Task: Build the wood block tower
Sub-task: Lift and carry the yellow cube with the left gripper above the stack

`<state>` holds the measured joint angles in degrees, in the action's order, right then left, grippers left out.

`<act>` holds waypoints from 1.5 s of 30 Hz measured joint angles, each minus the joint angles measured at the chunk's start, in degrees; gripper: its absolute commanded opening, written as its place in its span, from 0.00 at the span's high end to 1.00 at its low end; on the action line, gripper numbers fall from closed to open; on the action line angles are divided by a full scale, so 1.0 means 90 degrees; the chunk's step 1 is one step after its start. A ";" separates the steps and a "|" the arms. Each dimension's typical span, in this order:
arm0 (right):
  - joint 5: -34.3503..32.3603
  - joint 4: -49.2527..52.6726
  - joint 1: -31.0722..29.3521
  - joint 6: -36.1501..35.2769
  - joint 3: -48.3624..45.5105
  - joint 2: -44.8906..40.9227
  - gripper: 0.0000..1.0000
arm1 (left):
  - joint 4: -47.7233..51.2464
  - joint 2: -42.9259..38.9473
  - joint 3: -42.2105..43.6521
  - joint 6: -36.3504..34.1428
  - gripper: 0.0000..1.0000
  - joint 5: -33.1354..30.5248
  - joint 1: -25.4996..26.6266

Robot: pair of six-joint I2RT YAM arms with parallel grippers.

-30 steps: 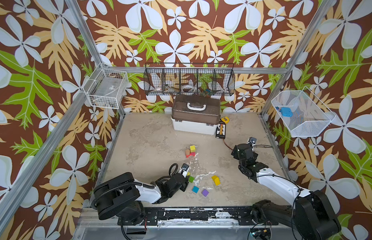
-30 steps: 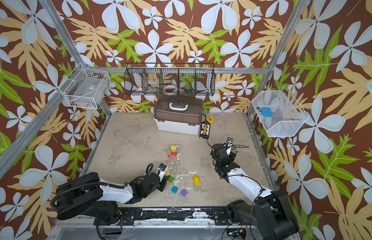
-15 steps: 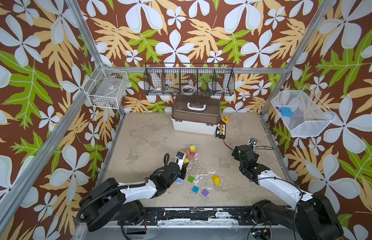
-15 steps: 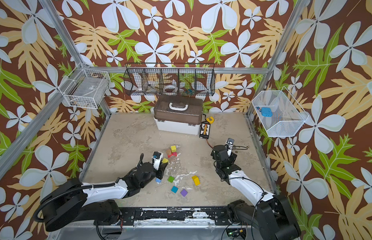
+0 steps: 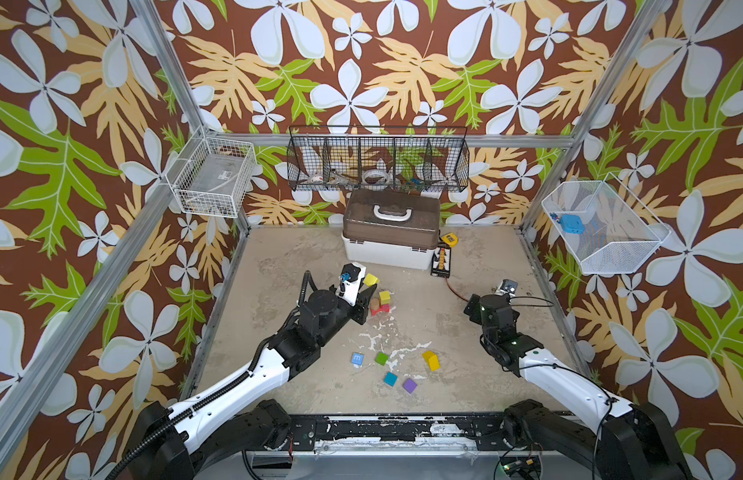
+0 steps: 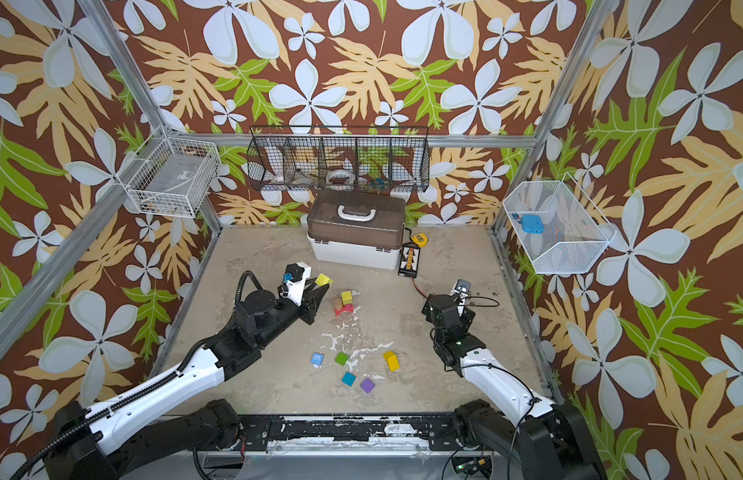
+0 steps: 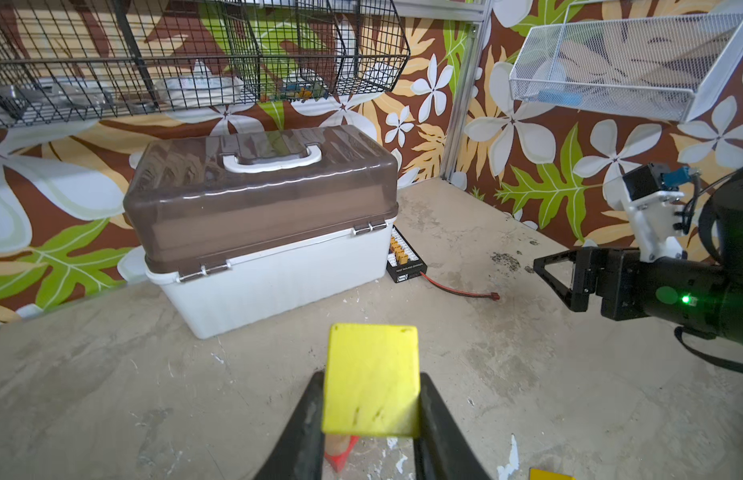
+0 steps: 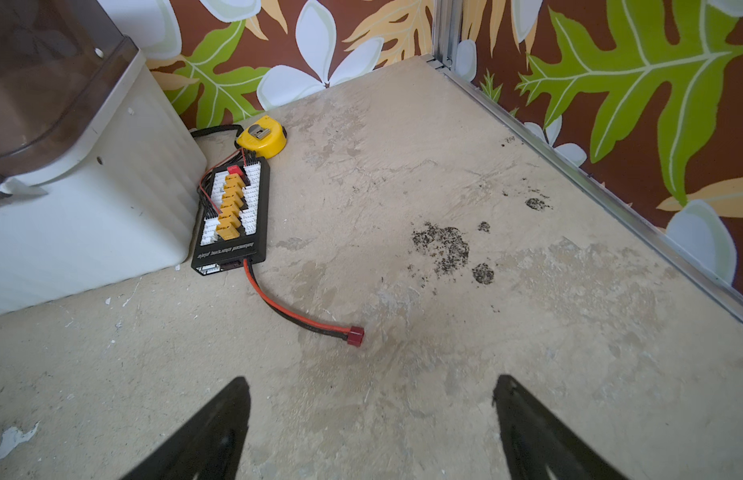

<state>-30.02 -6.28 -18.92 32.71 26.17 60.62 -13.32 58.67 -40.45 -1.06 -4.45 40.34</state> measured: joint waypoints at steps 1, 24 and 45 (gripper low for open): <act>0.0000 -0.0010 0.0000 0.0000 -0.0022 -0.0029 0.07 | 0.0085 0.0073 -0.0073 -0.0257 1.00 0.0223 -0.0148; 0.0000 -0.0066 -0.0005 0.0000 -0.0143 -0.0199 0.05 | -0.1078 0.2069 0.0544 -0.3485 1.00 0.4058 -0.2188; 0.0221 -0.0202 0.0000 -0.0141 0.0044 0.0206 0.06 | 0.0508 0.3337 -0.0624 -0.4150 1.00 0.4614 -0.2390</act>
<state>-28.03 -8.10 -18.92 31.44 26.57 62.48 -8.75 88.71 -46.06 -38.41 37.08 18.83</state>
